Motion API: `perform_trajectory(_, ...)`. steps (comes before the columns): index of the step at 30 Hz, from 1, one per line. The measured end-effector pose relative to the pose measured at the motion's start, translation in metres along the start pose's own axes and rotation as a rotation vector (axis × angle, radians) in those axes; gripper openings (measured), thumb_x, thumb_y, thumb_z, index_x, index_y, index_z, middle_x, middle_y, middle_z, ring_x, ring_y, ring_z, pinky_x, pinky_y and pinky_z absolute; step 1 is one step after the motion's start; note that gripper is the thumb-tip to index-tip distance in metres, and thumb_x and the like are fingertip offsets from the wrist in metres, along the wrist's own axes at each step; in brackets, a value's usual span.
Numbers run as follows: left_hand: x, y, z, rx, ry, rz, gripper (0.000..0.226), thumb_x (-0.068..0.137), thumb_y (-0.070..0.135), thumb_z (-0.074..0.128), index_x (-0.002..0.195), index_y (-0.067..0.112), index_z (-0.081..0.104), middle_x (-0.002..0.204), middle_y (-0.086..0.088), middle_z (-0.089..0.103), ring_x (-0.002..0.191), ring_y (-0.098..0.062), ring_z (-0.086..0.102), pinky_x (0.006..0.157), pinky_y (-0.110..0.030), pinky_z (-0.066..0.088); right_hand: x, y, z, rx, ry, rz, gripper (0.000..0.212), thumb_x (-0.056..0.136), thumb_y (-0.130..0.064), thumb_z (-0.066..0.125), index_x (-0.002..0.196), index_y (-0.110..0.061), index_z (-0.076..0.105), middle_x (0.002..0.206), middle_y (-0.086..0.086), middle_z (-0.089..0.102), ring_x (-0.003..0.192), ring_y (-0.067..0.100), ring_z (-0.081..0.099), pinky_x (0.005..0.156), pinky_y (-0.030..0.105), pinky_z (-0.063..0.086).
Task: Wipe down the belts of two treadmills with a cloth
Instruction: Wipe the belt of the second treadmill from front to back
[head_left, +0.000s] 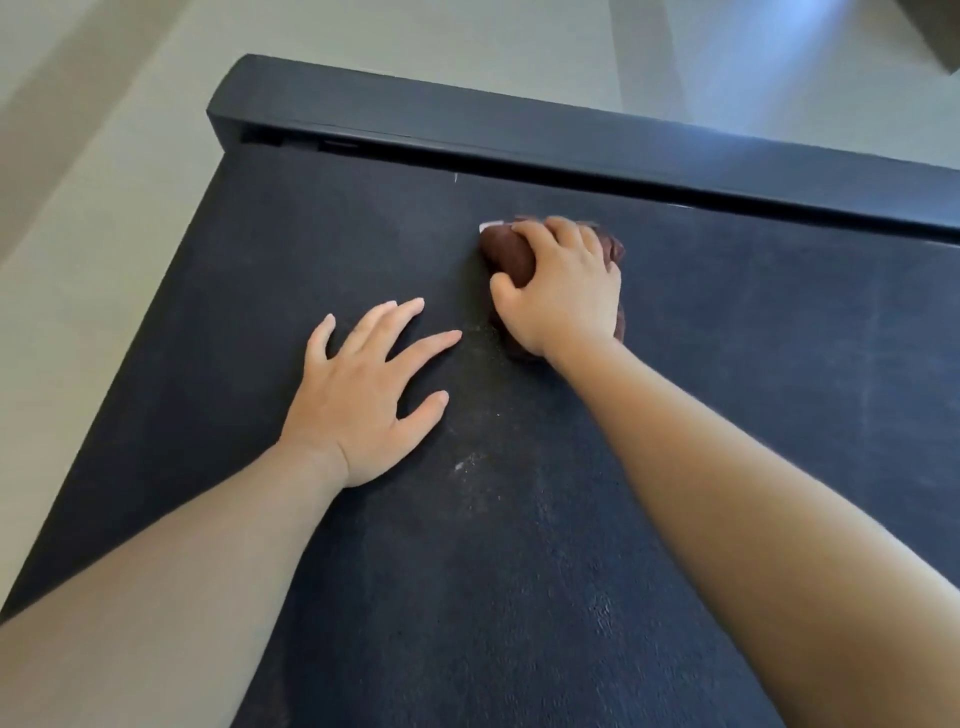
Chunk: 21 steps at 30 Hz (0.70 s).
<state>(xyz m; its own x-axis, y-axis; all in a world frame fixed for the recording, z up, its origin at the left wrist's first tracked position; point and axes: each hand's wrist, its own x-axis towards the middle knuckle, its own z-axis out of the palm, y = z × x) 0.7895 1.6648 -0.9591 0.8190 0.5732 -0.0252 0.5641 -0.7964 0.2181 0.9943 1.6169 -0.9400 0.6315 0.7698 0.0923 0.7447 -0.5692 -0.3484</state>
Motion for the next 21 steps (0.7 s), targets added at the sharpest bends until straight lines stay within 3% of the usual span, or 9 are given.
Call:
perform_trajectory(8,0.0,-0.001,0.001,-0.032,0.002,0.015,0.059,0.084,0.06,0.021,0.141,0.048,0.026,0.156,0.011,0.014,0.145,-0.012,0.009,0.114,-0.054,0.005,0.041,-0.004,0.006,0.001,0.018,0.036,0.056,0.085,-0.046,0.048,0.139,-0.032,0.045,0.146,-0.001,0.04,0.137,0.023,0.029,0.108,0.049,0.028)
perform_trajectory(21,-0.004,0.0,0.005,-0.005,0.039,0.022,0.05,0.094,0.05,0.036,0.142,0.046,0.026,0.157,0.008,0.013,0.145,-0.014,0.008,0.115,-0.053,0.003,-0.164,0.008,-0.018,-0.03,-0.047,0.011,0.06,0.082,-0.047,0.047,0.14,-0.033,0.04,0.153,-0.003,0.032,0.143,0.021,0.02,0.11,0.054,0.027)
